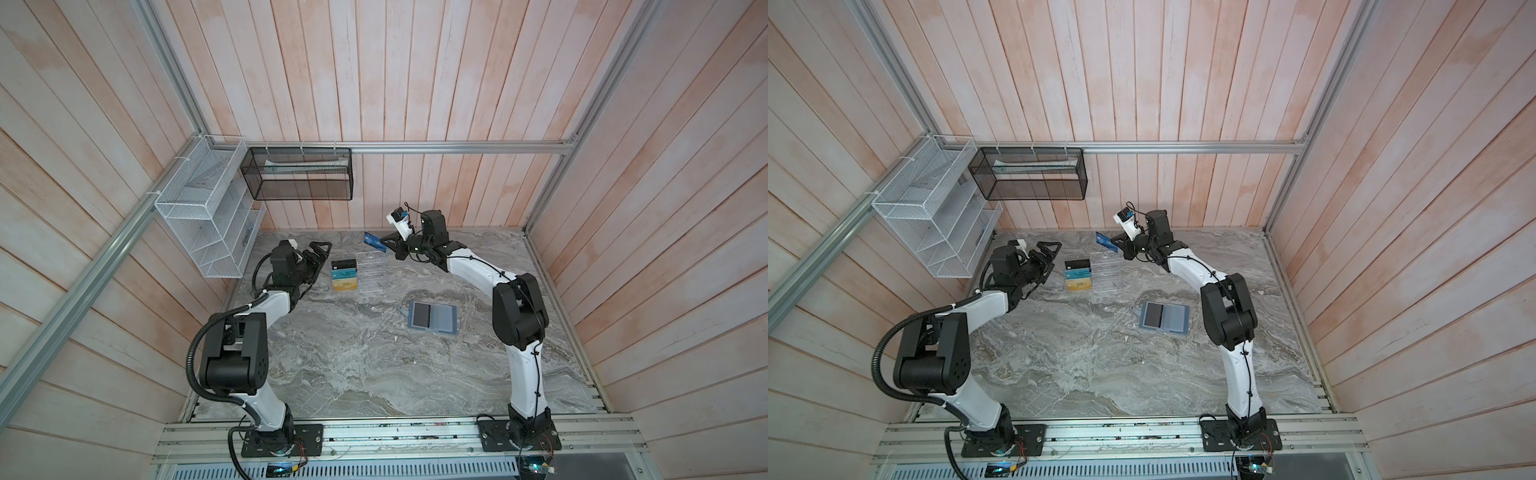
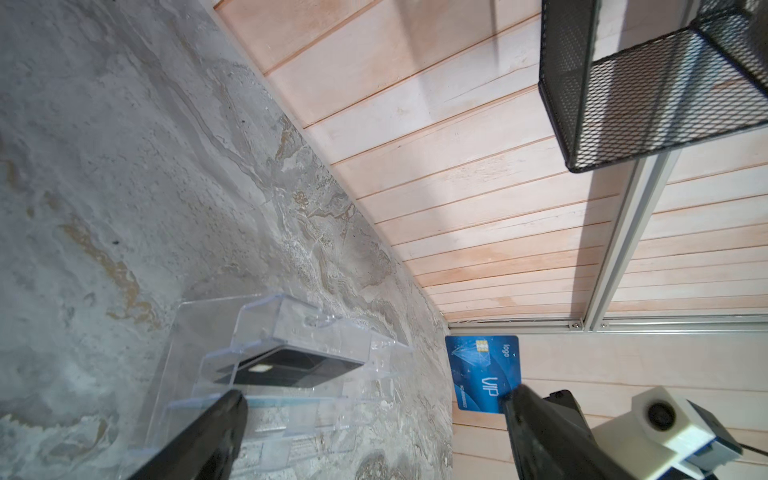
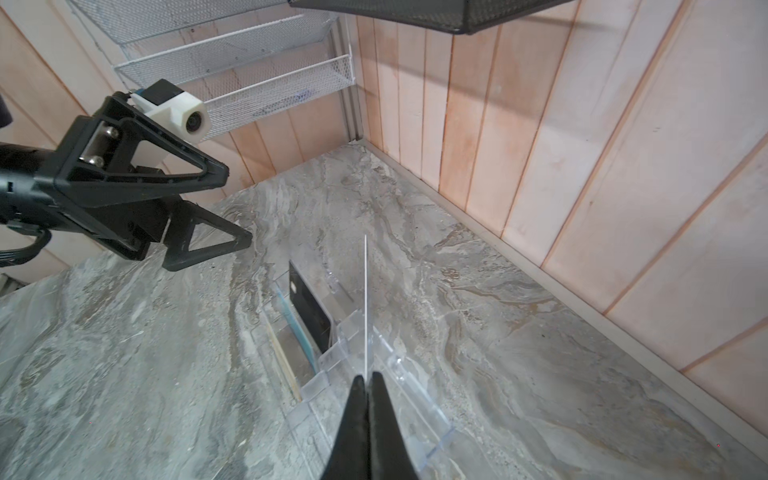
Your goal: Take the credit cards out of the card holder
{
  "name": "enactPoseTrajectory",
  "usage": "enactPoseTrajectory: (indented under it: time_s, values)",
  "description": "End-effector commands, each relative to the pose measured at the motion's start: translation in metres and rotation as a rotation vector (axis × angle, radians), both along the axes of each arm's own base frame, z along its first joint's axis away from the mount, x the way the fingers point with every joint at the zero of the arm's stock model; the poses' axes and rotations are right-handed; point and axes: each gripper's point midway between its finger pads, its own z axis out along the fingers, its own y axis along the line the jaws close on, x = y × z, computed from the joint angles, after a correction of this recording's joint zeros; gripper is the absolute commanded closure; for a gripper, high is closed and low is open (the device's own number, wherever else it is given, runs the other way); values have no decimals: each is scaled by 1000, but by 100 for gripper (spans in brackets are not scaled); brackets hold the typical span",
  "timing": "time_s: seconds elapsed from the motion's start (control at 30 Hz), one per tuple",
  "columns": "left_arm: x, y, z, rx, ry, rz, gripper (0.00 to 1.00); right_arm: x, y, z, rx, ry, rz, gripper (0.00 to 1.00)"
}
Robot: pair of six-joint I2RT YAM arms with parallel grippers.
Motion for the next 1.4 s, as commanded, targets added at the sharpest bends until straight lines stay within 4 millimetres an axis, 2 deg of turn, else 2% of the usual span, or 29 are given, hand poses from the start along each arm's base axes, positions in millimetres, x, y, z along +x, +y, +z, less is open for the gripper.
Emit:
enactPoseTrajectory:
  time_s: [0.0,0.13,0.23,0.47,0.7,0.93,1.37]
  values:
    - [14,3,-15,58,13,-11,0,28,-12,-13,-9,36,-84,100]
    - [30,1,-30,80,28,-31,0,49,-24,-24,-10,57,-142,100]
    - [39,1,-34,89,9,-42,0,64,-31,-32,-5,89,-174,100]
    - [57,-2,-42,92,-2,-59,0,75,-21,-57,-11,148,-134,100]
    - [66,-7,-51,79,-9,-88,0,58,-5,-71,1,183,-46,100]
    - [64,-22,-56,69,-22,-138,0,47,7,-79,8,215,0,100]
    - [49,-50,-62,59,-9,-193,0,22,4,-78,-8,235,32,100]
